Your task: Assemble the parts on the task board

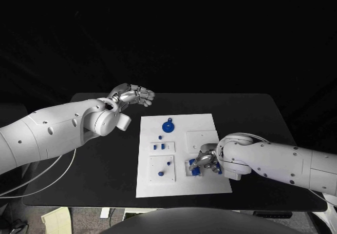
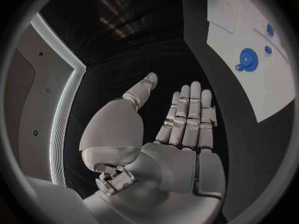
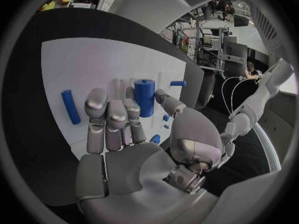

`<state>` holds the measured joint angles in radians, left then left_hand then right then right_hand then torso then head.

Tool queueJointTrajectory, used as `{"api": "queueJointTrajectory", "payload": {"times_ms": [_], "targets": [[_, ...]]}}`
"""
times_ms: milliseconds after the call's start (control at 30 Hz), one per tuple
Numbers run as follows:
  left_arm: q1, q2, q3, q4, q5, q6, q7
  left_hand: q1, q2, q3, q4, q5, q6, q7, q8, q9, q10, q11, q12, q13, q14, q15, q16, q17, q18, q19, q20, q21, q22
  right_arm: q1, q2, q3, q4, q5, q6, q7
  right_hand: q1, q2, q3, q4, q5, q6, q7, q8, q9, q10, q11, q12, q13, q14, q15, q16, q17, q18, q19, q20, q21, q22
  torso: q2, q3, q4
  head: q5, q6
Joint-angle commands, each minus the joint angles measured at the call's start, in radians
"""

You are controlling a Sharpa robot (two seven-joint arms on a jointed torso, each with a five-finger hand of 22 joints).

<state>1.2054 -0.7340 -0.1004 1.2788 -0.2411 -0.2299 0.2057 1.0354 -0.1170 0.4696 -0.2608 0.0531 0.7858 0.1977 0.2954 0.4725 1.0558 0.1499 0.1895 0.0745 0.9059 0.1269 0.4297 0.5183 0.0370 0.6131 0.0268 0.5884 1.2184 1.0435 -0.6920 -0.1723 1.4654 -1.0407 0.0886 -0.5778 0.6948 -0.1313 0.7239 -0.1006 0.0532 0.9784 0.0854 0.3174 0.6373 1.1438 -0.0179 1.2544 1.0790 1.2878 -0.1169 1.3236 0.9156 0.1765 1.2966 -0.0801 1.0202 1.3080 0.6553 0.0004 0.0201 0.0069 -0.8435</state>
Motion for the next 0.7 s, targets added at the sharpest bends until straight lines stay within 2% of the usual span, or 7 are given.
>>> {"api": "queueJointTrajectory", "payload": {"times_ms": [33,133,500,700], "targets": [[0.001,0.002,0.001,0.003,0.005,0.01,0.006,-0.005,0.0,0.0,0.004,-0.002,-0.005,-0.004,0.005,-0.002,0.0,0.004,-0.007,-0.002,0.009,0.001,-0.005,0.001,0.014,0.004,0.001,-0.007,0.001,-0.001,0.003,-0.003,-0.001,-0.011,0.025,0.002,-0.006,-0.002,-0.002,-0.001,-0.005,0.014,0.008,-0.006,-0.001,-0.01,0.0,-0.006,0.0,0.003,-0.007,-0.006,0.001,0.085,-0.002,0.004,0.005,0.014,0.0,0.0001,0.0,0.001,-0.001],[0.001,0.002,0.001,0.004,0.005,0.01,0.006,-0.005,0.0,0.0,0.004,-0.002,-0.005,-0.004,0.005,-0.002,0.0,0.004,-0.007,-0.002,0.009,0.001,-0.005,0.001,0.014,0.004,0.001,-0.007,0.001,-0.001,0.005,-0.005,-0.001,-0.011,0.022,0.003,-0.012,-0.013,-0.004,0.0,-0.005,0.012,0.008,-0.009,-0.002,-0.016,0.0,-0.011,-0.006,0.002,-0.007,-0.007,0.001,0.085,-0.003,0.005,0.005,0.014,0.0,0.0,0.0005,0.002,-0.003],[0.001,0.001,0.001,0.004,0.005,0.01,0.006,-0.006,0.0,0.0,0.004,-0.002,-0.005,-0.004,0.006,-0.002,0.001,0.004,-0.007,-0.002,0.009,0.001,-0.006,0.002,0.014,0.004,0.001,-0.007,0.001,-0.001,0.01,-0.006,-0.001,-0.014,0.014,0.009,-0.02,-0.025,-0.004,0.004,-0.004,0.011,0.009,-0.013,-0.002,-0.024,0.001,-0.018,-0.01,0.002,-0.006,-0.01,0.002,0.085,-0.004,0.004,0.004,0.013,0.0,0.0002,-0.0004,0.007,-0.004],[0.001,0.002,0.001,0.004,0.005,0.01,0.006,-0.006,0.0,0.0,0.004,-0.002,-0.005,-0.004,0.006,-0.002,0.001,0.004,-0.007,-0.002,0.009,0.002,-0.006,0.003,0.014,0.004,0.001,-0.007,0.002,-0.002,0.012,-0.006,-0.002,-0.017,0.007,0.014,-0.031,-0.042,-0.01,0.012,-0.004,0.008,0.01,-0.017,-0.003,-0.028,0.002,-0.022,-0.012,0.003,-0.006,-0.012,0.003,0.085,-0.003,0.002,0.003,0.011,0.0,0.0001,-0.0002,0.008,-0.003]]}}
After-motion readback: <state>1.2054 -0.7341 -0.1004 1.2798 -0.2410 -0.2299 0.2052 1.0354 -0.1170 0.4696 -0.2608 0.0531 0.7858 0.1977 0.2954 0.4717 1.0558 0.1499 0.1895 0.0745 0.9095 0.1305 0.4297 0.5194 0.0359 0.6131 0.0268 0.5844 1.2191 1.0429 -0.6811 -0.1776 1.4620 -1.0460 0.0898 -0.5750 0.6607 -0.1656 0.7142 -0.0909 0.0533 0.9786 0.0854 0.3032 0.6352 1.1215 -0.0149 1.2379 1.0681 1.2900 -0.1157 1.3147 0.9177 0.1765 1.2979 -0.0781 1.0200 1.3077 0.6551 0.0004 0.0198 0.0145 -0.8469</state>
